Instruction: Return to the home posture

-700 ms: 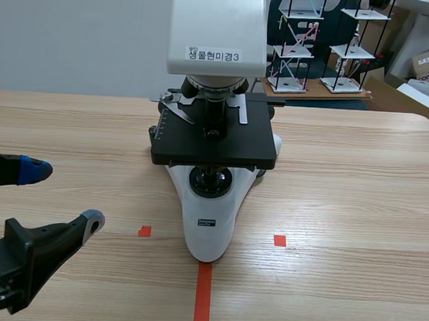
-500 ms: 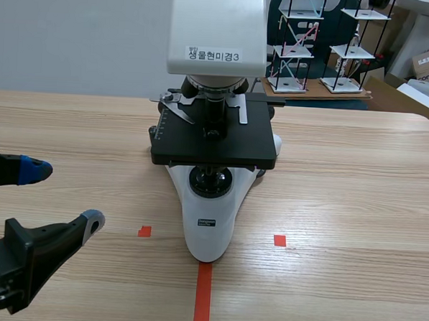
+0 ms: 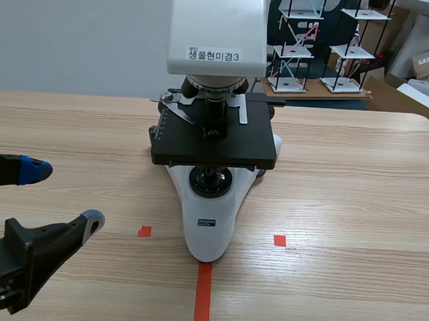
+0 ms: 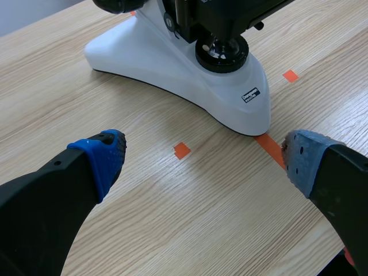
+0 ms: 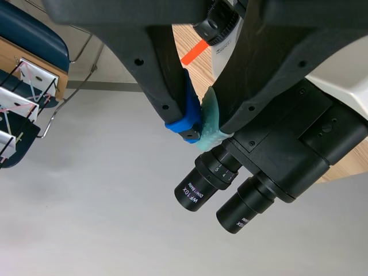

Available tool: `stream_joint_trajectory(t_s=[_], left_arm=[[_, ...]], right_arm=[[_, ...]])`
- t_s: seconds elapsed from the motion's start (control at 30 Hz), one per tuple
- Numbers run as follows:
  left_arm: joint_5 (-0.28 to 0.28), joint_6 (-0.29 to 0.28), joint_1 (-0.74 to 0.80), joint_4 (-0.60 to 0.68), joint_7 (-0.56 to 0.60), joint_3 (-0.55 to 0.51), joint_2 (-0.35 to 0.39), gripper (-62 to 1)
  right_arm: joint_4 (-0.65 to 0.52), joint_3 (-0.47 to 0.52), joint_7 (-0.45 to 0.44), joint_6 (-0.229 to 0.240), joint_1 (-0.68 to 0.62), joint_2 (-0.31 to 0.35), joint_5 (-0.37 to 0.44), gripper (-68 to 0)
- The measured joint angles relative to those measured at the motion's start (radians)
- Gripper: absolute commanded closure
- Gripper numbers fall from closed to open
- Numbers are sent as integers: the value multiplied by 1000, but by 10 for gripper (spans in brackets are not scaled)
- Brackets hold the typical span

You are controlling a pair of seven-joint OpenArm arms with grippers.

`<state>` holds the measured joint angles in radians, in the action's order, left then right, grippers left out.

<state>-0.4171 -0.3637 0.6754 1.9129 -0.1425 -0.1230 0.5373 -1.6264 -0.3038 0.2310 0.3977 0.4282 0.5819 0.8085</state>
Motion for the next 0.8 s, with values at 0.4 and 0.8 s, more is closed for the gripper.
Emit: stream_joint_trajectory(t_s=[0.4,0.8], left_arm=[[0,0,0,0,-3,0,0,-568],[0,0,0,0,-3,0,0,-568]], right_arm=[[-228,106,-278,1,-430,196,-68,-406],[-357,286,-605,0,-1075,193,-304,-611]])
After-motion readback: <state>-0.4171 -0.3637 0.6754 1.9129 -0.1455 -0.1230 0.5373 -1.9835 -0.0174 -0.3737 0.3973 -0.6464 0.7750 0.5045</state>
